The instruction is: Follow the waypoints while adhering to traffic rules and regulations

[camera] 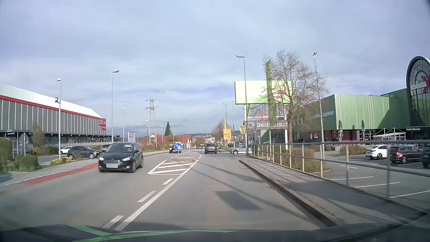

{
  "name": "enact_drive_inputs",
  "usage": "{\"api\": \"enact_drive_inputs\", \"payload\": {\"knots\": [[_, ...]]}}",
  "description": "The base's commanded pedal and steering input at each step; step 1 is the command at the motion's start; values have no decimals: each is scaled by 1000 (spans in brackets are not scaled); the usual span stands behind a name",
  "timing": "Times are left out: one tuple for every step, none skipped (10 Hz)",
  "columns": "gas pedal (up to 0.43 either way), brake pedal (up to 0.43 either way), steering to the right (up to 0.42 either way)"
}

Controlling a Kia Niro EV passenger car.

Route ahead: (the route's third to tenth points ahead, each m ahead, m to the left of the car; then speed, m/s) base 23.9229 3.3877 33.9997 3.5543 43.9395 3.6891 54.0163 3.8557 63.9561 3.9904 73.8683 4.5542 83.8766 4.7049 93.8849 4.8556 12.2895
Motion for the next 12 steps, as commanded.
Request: {"api": "enact_drive_inputs", "payload": {"knots": [[39, 0, 4], [0, 0, 3], [0, 0, 0], [0, 0, 0], [0, 0, 0], [0, 0, -1], [0, 0, -1], [0, 0, -3], [0, 0, -4], [0, 0, -5], [0, 0, -8], [0, 0, -9]]}}
